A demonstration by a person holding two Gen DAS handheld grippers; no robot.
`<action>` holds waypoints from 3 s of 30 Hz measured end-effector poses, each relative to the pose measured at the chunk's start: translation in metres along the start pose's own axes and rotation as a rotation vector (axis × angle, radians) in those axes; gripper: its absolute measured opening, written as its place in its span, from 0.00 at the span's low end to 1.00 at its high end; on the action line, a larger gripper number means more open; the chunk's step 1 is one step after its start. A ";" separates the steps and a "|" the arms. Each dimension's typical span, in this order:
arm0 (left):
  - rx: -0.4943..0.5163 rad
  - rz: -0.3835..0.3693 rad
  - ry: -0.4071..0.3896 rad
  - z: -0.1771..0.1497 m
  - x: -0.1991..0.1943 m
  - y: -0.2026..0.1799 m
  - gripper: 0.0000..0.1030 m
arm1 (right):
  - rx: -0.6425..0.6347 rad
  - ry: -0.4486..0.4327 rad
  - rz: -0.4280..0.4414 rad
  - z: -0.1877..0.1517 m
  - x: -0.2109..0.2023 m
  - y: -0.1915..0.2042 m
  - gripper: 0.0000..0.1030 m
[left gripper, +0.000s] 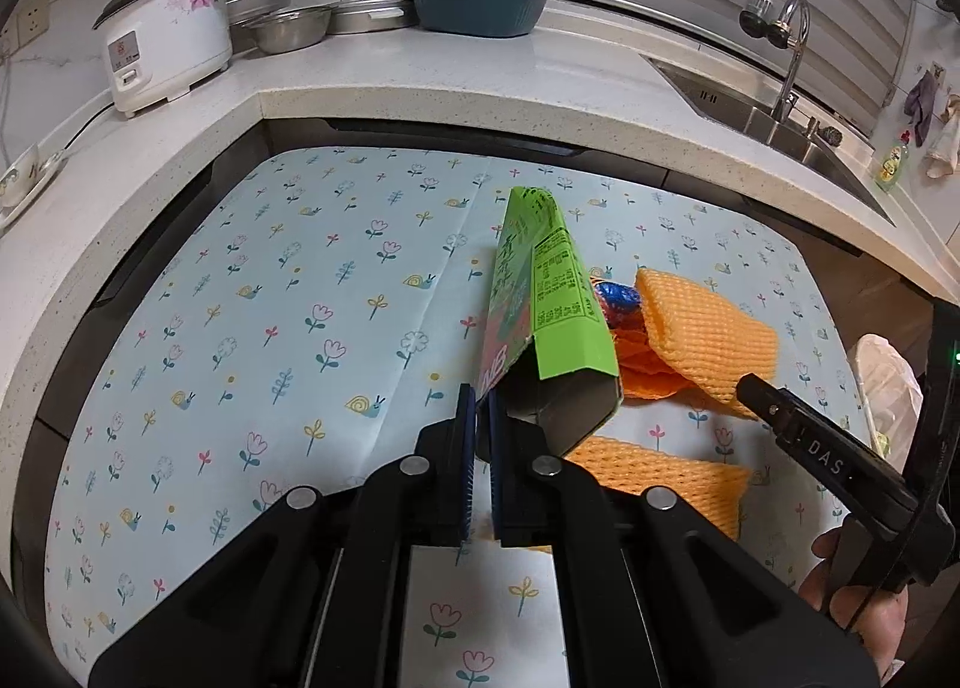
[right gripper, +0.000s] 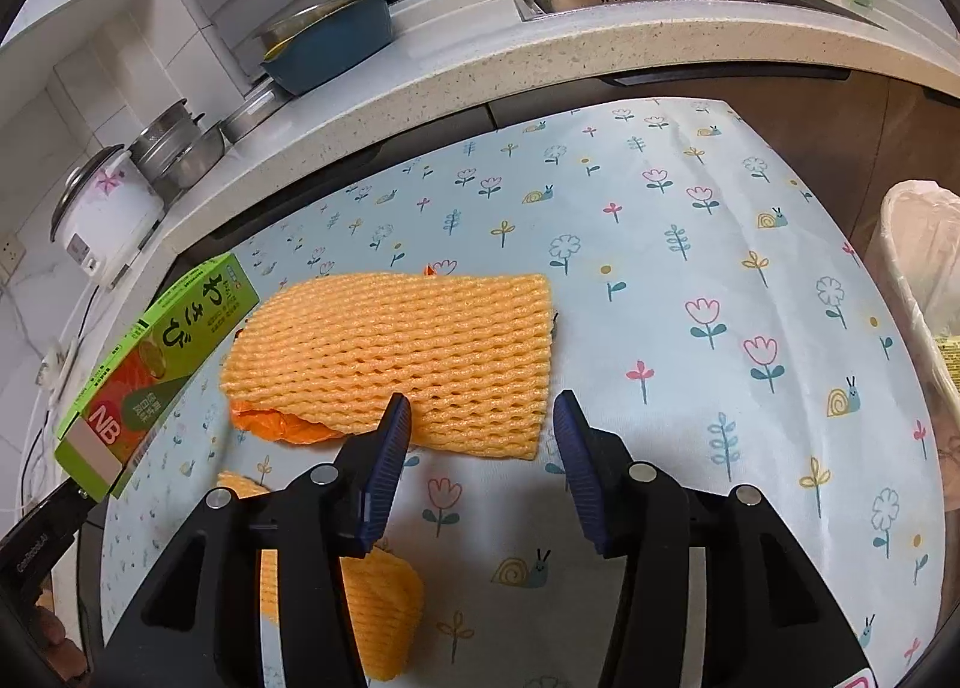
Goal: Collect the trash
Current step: 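Lift the drink box with the left gripper while the right grasps an orange mesh sleeve, then carry the drink box and mesh sleeve over the wastebasket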
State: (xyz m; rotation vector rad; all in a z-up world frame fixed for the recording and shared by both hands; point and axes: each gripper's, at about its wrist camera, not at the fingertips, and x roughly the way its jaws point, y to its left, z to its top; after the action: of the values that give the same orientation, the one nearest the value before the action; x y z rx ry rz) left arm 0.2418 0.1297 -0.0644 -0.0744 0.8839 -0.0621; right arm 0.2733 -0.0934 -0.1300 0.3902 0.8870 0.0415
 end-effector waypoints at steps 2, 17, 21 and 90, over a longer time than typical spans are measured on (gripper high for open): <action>0.008 -0.005 -0.005 0.002 0.000 -0.005 0.04 | -0.003 0.011 0.002 -0.001 0.003 -0.001 0.22; 0.037 -0.032 -0.041 0.014 -0.010 -0.029 0.04 | -0.002 -0.061 -0.009 0.010 -0.021 -0.006 0.49; 0.046 -0.039 -0.052 0.021 -0.008 -0.033 0.04 | 0.006 -0.050 0.029 0.027 -0.011 -0.004 0.61; 0.515 -0.384 -0.032 -0.032 -0.051 -0.340 0.04 | 0.209 -0.332 -0.297 0.013 -0.228 -0.240 0.05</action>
State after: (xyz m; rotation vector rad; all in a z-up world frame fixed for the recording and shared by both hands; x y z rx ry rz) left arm 0.1764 -0.2058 -0.0144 0.2367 0.7893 -0.6413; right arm 0.1084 -0.3651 -0.0354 0.4414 0.6135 -0.3828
